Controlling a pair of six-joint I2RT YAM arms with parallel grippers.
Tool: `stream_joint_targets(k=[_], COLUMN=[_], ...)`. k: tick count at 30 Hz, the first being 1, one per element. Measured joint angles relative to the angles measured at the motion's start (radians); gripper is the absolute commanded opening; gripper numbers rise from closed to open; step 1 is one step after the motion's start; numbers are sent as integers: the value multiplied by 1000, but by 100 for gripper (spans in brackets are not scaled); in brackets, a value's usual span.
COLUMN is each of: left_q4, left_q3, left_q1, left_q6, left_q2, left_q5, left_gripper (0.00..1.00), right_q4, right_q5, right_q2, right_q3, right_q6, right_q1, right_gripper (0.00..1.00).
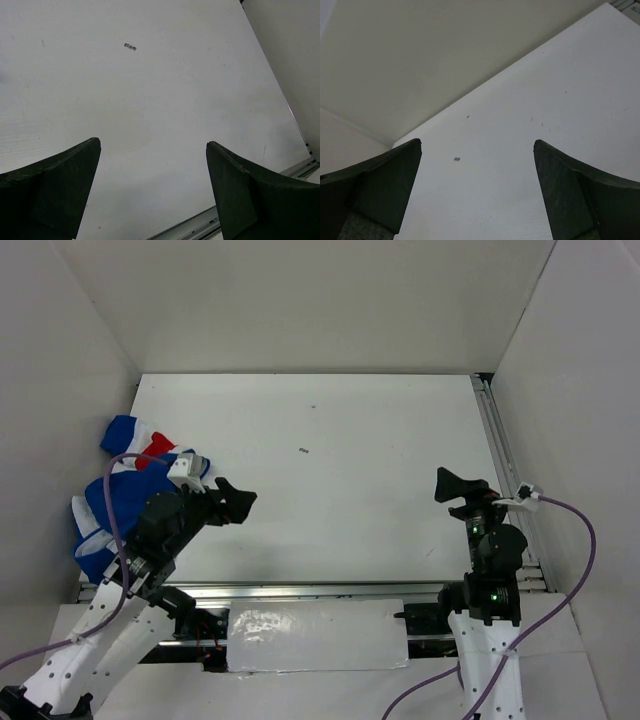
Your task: Zip up the jacket
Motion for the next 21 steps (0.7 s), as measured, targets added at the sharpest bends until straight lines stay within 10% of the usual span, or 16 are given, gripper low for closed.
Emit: stream_joint_targets(k=[21], left_q4=[-97], left_q3=[94], left_q1=[72], left_q6=[-84], left_q2=[222], left_q5=[-100], left_gripper=[99], right_q4=[-85], right_q5=[38], right_q2=[93], right_q3=[101], right_q6=[22], right_q1=[2], right_gripper=[100])
